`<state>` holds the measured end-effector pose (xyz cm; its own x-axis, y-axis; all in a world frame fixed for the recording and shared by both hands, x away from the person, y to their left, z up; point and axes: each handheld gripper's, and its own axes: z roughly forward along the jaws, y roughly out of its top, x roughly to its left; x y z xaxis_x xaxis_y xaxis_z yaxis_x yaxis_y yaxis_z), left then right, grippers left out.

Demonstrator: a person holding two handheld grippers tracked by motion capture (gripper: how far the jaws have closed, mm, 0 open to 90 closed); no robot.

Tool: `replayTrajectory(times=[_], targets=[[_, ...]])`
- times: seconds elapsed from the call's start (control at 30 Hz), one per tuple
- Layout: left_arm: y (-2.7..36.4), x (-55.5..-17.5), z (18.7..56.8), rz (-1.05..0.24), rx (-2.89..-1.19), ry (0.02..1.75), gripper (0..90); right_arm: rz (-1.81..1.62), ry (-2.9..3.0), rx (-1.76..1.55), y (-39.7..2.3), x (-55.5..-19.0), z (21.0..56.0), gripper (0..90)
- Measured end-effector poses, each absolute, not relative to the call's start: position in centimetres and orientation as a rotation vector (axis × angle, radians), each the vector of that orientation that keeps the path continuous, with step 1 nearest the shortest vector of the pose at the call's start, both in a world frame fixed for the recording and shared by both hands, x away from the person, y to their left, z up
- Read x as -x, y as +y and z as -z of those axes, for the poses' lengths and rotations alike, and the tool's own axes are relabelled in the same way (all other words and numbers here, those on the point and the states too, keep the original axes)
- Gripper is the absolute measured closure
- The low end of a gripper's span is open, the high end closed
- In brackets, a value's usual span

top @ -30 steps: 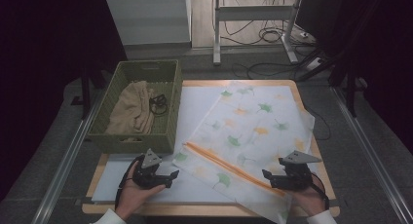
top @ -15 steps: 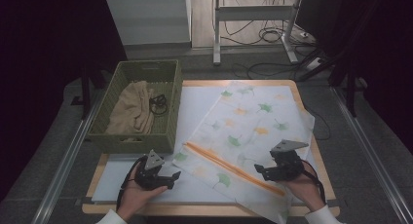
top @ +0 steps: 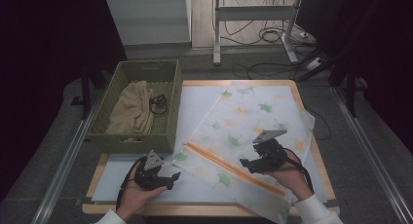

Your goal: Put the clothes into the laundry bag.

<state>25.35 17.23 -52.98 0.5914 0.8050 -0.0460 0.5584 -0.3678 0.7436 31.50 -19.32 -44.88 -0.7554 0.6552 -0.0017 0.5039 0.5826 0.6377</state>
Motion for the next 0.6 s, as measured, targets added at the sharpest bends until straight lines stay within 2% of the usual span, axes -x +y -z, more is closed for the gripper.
replayTrajectory(times=[0.6], targets=[[17.5, -25.7, 53.2, -0.409, -2.077, 1.106, 16.9, -0.850, 2.703, -0.860, -14.8, -34.2, 45.4, 28.5]])
